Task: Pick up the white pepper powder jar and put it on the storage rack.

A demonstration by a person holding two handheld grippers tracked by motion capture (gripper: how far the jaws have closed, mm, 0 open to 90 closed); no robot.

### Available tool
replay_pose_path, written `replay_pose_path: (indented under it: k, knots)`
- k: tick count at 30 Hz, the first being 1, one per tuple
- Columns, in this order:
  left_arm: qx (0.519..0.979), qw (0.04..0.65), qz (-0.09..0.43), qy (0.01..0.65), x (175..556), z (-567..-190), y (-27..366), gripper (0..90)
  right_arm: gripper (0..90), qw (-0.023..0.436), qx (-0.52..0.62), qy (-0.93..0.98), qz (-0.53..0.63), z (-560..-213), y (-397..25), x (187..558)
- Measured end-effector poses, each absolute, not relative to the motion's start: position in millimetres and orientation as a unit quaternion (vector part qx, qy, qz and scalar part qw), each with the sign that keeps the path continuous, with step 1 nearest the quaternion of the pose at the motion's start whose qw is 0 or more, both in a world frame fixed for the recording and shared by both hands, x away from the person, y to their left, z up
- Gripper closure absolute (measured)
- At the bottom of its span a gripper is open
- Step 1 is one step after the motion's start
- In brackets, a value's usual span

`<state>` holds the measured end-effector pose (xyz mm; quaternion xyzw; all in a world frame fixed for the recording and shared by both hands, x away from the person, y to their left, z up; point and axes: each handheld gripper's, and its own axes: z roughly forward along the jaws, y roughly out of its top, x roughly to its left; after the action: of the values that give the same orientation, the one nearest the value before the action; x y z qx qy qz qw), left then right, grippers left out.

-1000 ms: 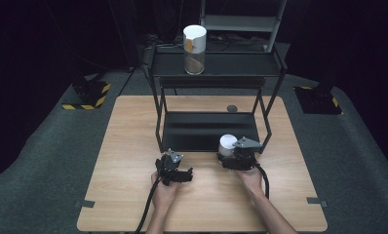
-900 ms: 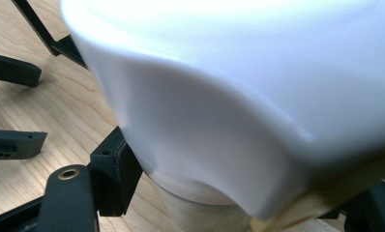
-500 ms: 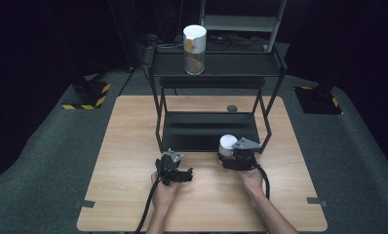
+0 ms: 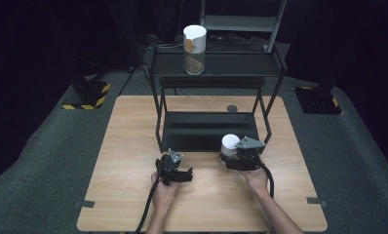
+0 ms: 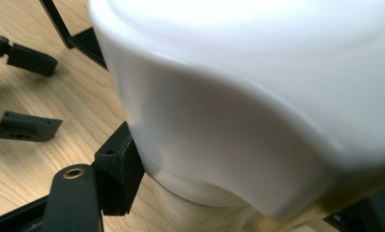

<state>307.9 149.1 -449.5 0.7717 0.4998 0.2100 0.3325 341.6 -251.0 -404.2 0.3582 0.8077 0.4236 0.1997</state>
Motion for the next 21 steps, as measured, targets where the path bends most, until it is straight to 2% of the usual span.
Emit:
replay_pose_path:
  k: [10, 21]
  knots:
    - [0.772, 0.333, 0.21, 0.5, 307.9, -449.5, 149.1, 5.2, 30.1, 0.188, 0.361, 0.8, 0.441, -380.7, -266.9, 343.2]
    - [0.772, 0.333, 0.21, 0.5, 307.8, -449.5, 149.1, 5.2, 30.1, 0.201, 0.359, 0.799, 0.438, -354.3, -271.3, 345.3]
